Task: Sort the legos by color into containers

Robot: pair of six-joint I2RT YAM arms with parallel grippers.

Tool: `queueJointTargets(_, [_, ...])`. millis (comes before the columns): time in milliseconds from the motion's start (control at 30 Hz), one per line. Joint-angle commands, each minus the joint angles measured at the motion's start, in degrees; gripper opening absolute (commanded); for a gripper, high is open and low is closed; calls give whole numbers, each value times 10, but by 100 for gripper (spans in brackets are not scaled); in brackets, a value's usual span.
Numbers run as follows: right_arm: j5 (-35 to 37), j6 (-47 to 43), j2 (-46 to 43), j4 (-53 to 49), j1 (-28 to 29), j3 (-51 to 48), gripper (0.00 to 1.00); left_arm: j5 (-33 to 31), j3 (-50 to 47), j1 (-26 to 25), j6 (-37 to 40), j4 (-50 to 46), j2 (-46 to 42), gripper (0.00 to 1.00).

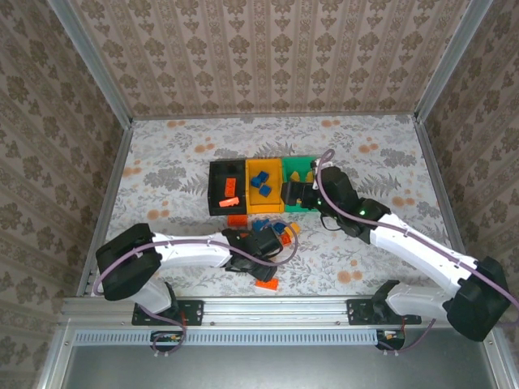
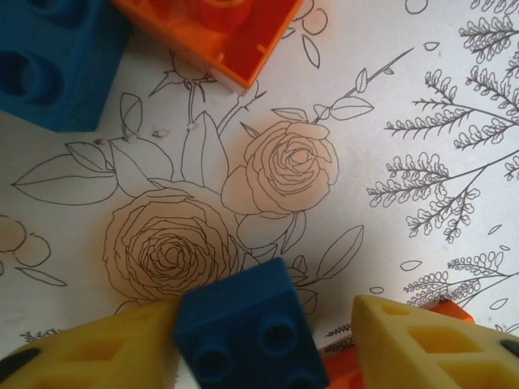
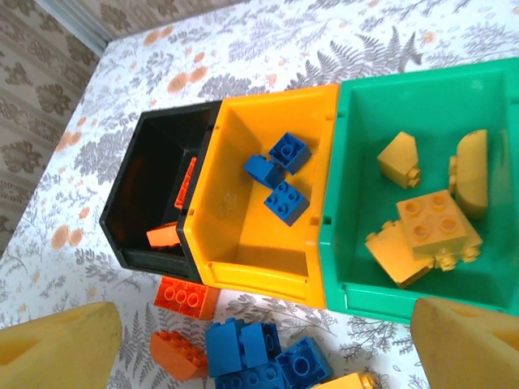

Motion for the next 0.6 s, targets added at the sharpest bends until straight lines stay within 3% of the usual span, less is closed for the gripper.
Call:
queueJointTargets(0, [21,-6,-25,-4,-7,-19,94,25,3,-7,-1,5,19,49])
queueJointTargets(233, [22,1,-35,-1,-11,-43,94,-9,8,-3,-1,-14,-15,30])
queueJointTargets(567, [15,12,-39,-5,-10,-89,93,-47,70,115,66,8,-141,30])
